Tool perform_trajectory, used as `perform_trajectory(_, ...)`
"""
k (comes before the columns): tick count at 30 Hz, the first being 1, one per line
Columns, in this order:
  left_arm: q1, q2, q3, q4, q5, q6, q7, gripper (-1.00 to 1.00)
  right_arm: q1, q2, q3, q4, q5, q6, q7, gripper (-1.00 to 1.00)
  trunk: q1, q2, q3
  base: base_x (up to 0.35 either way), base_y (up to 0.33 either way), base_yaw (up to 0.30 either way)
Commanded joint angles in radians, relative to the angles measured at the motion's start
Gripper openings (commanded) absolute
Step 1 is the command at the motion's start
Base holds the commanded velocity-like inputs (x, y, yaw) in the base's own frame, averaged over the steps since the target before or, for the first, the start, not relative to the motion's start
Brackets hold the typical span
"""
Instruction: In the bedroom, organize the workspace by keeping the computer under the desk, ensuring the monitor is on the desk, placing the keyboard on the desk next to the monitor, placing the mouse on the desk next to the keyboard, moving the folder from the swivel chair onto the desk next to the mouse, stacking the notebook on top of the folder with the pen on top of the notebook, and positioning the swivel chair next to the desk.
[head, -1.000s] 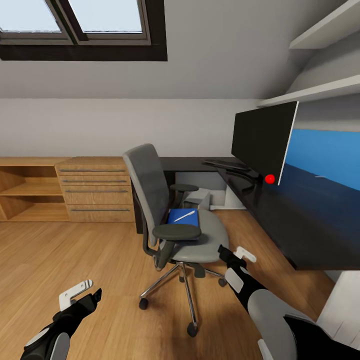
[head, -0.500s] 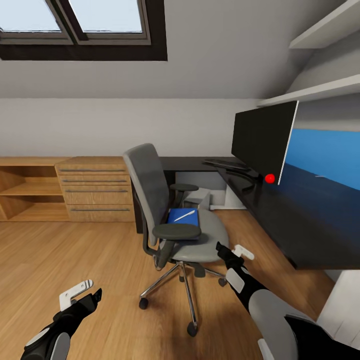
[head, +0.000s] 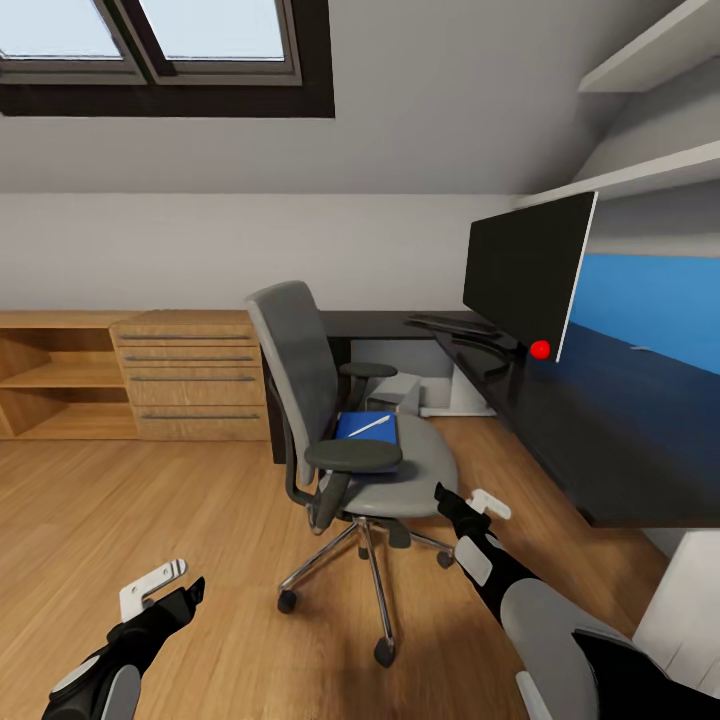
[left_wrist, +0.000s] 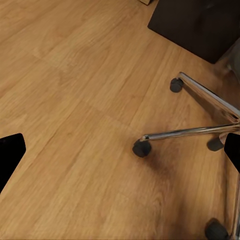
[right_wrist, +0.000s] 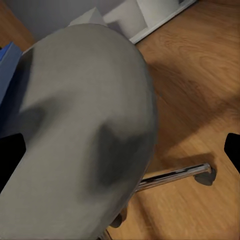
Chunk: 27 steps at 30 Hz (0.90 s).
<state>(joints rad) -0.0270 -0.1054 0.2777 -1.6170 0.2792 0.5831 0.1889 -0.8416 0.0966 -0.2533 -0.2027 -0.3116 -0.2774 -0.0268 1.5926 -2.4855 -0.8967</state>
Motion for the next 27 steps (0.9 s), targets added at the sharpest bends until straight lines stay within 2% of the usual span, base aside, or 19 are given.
perform_trajectory(1,-0.001,-0.001,0.001,-0.001,0.011,0.004,0.007,1.00,-0.001,0.000,0.003,0.000,-0.007,-0.003,-0.002,1.00,0.000,0.000,-0.001,0.000,0.000,0.000)
perform_trajectory(9,-0.001,0.000,-0.003,-0.001,0.011,0.002,0.003,1.00,-0.001,-0.005,0.002,0.000,-0.007,-0.003,-0.004,1.00,0.000,0.000,-0.001,0.034,0.000,0.000)
perform_trajectory(21,-0.001,0.000,-0.003,-0.001,0.011,0.001,0.001,1.00,0.000,-0.041,0.001,0.002,-0.015,-0.002,-0.004,1.00,0.000,0.000,-0.001,0.270,0.000,0.000)
perform_trajectory(27,-0.001,0.000,-0.003,-0.001,0.011,0.001,0.001,1.00,0.001,-0.056,0.001,0.003,-0.059,0.000,-0.005,1.00,0.000,0.000,-0.001,0.246,0.000,0.000)
